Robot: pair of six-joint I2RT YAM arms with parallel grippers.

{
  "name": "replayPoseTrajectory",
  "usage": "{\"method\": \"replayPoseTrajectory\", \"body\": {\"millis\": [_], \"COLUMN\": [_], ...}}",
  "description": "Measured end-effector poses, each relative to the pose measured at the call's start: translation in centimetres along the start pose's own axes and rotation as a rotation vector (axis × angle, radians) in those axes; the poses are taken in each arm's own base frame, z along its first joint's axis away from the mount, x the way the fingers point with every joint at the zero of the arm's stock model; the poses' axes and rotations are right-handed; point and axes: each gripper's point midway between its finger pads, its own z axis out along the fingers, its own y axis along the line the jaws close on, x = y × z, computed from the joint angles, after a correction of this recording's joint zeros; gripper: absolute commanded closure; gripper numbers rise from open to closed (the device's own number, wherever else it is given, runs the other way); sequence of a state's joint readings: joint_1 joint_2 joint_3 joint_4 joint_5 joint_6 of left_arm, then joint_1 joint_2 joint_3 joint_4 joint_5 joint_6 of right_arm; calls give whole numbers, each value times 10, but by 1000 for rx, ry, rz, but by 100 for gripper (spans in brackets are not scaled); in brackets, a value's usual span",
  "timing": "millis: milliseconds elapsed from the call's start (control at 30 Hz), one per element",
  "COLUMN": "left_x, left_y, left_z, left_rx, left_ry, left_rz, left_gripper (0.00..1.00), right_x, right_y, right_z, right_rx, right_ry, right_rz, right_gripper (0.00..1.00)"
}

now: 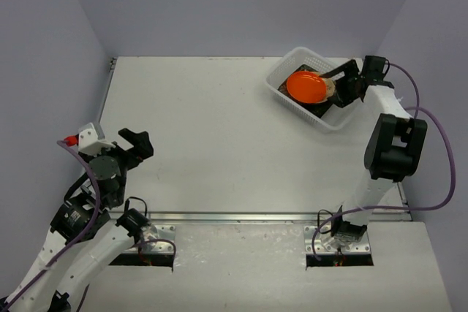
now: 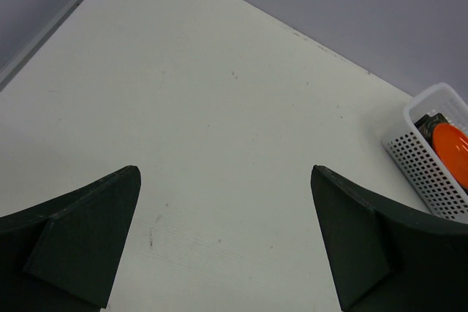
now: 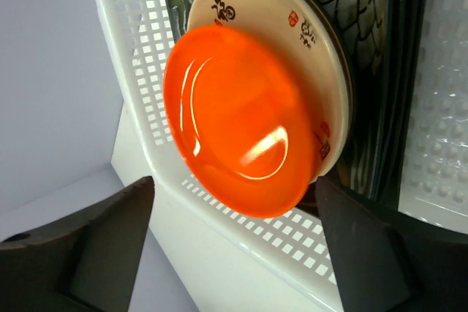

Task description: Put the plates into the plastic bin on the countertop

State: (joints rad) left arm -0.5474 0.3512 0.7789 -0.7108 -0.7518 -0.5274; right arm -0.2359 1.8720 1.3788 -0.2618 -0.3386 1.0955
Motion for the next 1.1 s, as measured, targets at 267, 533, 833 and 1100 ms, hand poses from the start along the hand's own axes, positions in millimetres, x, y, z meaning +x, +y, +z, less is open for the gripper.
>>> {"method": "replayPoseTrajectory", "body": {"millis": [267,533,833,1100], "left_x": [9,11,67,78], "left_y": [-8,-15,-35,-40], "left_z": [5,8,38,38], "left_rx": [24,40,33,72], "left_ry": [39,51,264,301], "left_rz": [43,52,240,258], "left_gripper": [0,0,0,0], "right_x": [-4,9,88,102], "right_y": [6,33,54,46], "right_z": [-8,-70,-139,-106], "right_rx": [5,-98,-227,-216], "right_ry": [-21,-88,-105,-14], "right_rz": [-1,-158,-616,-716], "right_gripper": [1,1,1,2]}}
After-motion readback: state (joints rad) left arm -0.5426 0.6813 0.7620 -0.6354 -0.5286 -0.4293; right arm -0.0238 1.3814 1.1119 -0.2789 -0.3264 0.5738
